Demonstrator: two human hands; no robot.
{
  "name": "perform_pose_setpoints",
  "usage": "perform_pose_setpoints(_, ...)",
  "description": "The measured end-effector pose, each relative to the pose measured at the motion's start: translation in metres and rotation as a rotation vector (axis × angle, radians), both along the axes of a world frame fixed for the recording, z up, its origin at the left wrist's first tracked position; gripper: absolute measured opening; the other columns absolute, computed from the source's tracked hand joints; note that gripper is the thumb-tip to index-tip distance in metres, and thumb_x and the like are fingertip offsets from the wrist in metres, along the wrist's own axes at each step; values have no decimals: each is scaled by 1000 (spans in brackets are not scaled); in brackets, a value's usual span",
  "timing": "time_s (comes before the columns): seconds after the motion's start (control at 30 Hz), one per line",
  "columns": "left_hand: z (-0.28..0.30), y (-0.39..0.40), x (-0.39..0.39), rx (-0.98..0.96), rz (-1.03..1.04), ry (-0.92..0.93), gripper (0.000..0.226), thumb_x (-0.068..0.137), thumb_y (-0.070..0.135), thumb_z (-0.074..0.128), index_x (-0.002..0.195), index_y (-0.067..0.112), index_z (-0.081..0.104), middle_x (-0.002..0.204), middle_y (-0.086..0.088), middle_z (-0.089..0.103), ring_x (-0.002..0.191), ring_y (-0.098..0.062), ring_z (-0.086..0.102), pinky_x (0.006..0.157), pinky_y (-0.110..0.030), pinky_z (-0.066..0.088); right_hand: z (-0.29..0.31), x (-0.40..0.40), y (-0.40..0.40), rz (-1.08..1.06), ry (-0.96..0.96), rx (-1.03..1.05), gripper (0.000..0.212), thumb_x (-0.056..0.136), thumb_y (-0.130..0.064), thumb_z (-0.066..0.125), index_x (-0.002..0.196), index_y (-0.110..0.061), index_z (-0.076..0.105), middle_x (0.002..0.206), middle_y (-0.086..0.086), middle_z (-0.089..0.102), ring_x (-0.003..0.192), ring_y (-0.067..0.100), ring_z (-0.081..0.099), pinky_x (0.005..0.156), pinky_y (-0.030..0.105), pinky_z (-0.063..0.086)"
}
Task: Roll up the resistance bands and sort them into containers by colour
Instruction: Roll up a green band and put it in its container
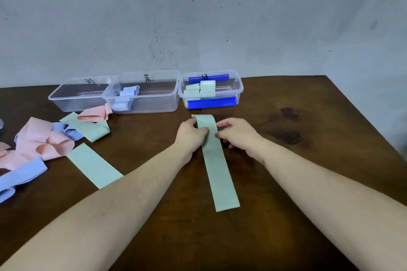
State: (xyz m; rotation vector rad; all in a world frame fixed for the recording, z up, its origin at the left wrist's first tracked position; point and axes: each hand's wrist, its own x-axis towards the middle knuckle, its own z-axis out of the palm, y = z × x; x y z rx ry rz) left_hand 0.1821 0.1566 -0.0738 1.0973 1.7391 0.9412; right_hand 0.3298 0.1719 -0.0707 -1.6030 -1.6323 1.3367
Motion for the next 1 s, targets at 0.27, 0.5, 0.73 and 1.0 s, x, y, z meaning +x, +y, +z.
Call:
perform_pose_setpoints(0.27,-11,3,-6,-3,66,165,65,89,25,68,148,24,41,147,-2,46,112,-19,60,61,-20,51,-4,9,7,168,-130,105,37,93,-15,67,130,-20,61,106,-1,68,87,16,68,65,25,58)
perform_pose_setpoints(0.5,-14,-24,3,153,144,228,33,93,14,65,124,25,60,136,-1,50,96,-6,56,74,-10,41,-14,15,4,239,-141,194,22,94,-21,64,116,-21,68,97,-7,69,85,12,67,79,31,60)
perform_pose_setpoints(0.73,-20,-59,13,219,27,336,18,93,16,63,106,29,64,114,4,55,87,-4,56,66,-5,39,-16,29,-21,257,-123,243,15,94,-17,62,107,-23,68,89,-6,68,75,8,63,65,20,51)
perform_pose_setpoints(1.0,-28,-96,6,323,-257,387,15,91,20,66,100,31,67,104,15,54,83,-7,57,73,-6,42,-8,35,-61,172,-156,201,12,94,-16,58,99,-24,66,84,0,71,73,19,73,71,35,63)
